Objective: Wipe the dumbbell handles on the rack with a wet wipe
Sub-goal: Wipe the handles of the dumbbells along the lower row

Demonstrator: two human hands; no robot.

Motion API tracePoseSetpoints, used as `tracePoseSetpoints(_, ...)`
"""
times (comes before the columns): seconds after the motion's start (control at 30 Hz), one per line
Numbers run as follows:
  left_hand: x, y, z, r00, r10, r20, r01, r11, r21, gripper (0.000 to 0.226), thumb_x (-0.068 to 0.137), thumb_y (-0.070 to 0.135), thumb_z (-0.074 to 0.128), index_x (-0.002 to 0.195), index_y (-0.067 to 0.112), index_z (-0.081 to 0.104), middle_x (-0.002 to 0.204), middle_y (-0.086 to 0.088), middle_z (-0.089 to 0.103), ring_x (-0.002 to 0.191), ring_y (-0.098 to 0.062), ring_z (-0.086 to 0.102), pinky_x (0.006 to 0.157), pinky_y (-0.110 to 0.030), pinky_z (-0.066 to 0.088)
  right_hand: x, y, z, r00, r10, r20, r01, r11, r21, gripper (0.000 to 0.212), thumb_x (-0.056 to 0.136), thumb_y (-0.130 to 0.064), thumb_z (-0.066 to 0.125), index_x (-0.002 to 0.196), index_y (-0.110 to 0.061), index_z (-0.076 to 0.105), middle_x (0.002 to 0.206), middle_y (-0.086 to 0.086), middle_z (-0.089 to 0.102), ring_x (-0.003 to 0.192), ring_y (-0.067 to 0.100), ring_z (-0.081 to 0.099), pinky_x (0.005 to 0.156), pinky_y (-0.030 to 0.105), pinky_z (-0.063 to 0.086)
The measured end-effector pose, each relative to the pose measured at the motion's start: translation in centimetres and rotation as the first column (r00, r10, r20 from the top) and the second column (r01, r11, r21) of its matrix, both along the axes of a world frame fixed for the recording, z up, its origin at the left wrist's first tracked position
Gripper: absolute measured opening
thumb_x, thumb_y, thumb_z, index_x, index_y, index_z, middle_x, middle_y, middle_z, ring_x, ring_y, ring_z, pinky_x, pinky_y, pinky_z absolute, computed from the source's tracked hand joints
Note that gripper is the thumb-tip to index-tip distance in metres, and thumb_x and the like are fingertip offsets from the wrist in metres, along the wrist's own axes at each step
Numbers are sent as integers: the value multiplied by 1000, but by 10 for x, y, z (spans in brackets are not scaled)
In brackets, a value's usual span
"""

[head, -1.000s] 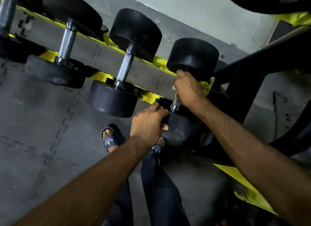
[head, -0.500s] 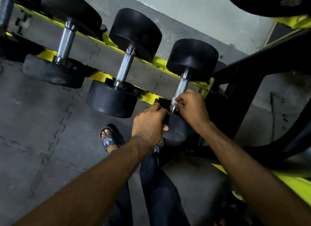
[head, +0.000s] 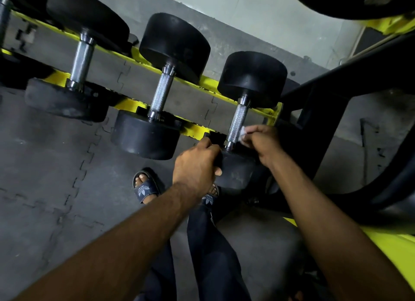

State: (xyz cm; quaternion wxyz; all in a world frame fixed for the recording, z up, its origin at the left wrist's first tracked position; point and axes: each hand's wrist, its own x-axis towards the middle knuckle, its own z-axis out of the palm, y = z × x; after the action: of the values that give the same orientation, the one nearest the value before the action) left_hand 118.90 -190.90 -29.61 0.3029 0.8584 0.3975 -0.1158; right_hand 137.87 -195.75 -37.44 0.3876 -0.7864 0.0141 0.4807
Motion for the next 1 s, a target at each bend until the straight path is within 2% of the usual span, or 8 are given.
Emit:
tracePoseSetpoints(0.07,1,0,0,1000,3,-12,-3,1000,2,32,82,24,73,111,18,61,113,0,52,92,-32,63,71,-43,54,7,13,-12,999,-42,-21,42,999,-10,33,81,21,51,77,-10,61,79,13,64,63,20,63,48,23,55)
tracePoseSetpoints(0.27,1,0,1,999,-2,-41,2,1000,3,33,84,24,73,114,20,60,115,0,51,93,-32,62,70,-41,52,5,9,-13,893,415,-172,-430,901,-61,39,80,17,44,89,-15,65,81,9,68,69,19,62,58,26,52)
tracePoseSetpoints(0.4,3,0,1,999,-5,-52,5,1000,5,35,84,25,72,116,21,60,117,1,51,94,-31,63,70,-40,52,9,8,-14,870,417,-263,-436,900,-17,38,82,14,47,96,-17,65,88,9,70,78,23,66,69,31,55)
tracePoseSetpoints(0.53,3,0,2,999,-2,-45,2,1000,4,32,83,24,73,113,20,60,114,1,51,93,-32,63,72,-42,53,11,-2,-14,864,447,-233,-454,891,26,37,80,10,52,100,-17,67,90,5,73,80,16,66,72,29,52)
tracePoseSetpoints(0.67,3,0,2,999,-6,-31,6,1000,-3,29,84,20,70,111,19,60,114,0,51,93,-31,63,75,-44,55,21,-12,-7,871,472,-138,-472,881,30,21,80,5,70,79,-15,63,70,-2,67,57,0,61,56,16,45)
tracePoseSetpoints(0.8,4,1,2,999,-13,-33,13,1000,-12,30,84,18,70,111,19,60,115,-1,51,94,-31,63,76,-44,56,18,-19,5,878,479,4,-478,876,71,21,72,1,82,71,-15,69,75,4,72,67,10,64,66,22,51)
tracePoseSetpoints(0.9,4,2,3,999,-24,-35,23,1000,-20,31,83,16,69,112,19,59,116,-1,51,95,-33,63,76,-45,55,5,-13,10,786,563,256,-592,804,49,18,71,-8,85,71,-22,73,73,-5,73,66,5,65,65,23,52)
tracePoseSetpoints(1.0,4,3,2,998,-36,-47,35,999,-15,31,83,17,69,111,19,59,115,-1,52,95,-32,63,76,-44,55,-4,6,9,646,465,605,-595,804,16,5,80,-15,79,81,-18,75,78,-7,65,69,7,61,63,17,45)
